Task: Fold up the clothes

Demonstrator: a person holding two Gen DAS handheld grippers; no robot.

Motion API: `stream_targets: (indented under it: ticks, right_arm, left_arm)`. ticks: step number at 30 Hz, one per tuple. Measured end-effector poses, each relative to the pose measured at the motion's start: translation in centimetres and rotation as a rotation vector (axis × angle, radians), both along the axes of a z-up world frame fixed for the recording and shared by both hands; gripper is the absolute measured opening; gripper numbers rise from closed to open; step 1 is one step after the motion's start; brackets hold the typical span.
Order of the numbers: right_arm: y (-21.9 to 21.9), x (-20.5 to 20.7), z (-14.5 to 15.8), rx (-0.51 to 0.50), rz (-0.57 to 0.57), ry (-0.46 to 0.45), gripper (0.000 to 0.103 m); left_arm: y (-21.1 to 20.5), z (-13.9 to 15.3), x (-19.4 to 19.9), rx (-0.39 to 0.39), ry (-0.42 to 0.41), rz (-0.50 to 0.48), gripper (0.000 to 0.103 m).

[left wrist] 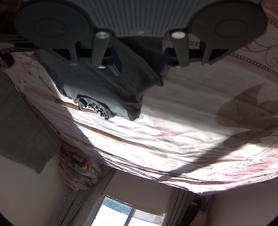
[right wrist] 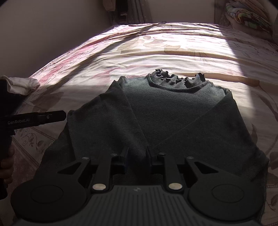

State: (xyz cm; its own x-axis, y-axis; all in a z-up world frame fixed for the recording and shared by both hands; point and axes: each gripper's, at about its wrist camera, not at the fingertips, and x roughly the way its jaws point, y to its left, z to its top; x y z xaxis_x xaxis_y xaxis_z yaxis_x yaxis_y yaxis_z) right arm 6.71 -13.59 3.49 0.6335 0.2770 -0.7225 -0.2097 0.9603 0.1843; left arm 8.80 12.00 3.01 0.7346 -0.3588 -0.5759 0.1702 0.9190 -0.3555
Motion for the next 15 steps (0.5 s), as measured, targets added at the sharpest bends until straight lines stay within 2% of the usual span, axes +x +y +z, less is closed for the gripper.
stream_targets:
  ticks: [2, 6, 9, 10, 15]
  right_arm:
    - [-0.4, -2.0, -0.2, -0.013, -0.008, -0.003, 0.023]
    - [-0.9, -5.5, -0.5, -0.041, -0.018, -0.010, 0.023]
    - [-1.6, -7.8, -0.7, -0.054, -0.027, -0.009, 0.024]
    - [-1.9, -8.6, -0.7, -0.057, -0.032, -0.009, 0.024]
    - [-3.3, -11.7, -0.8, -0.044, -0.051, -0.006, 0.024]
  left_arm:
    - [-1.0, -0.3, -1.1, 0.031, -0.009, -0.054, 0.049]
    - [-3.6, -1.0, -4.0, 0.159, -0.040, -0.167, 0.052]
    - [-4.1, -1.8, -5.8, 0.185, -0.054, -0.207, 0.055]
    - [-4.1, -1.9, -6.3, 0.201, -0.067, -0.217, 0.059]
    - [-3.9, -2.1, -8.7, 0.266, -0.111, -0.253, 0.063]
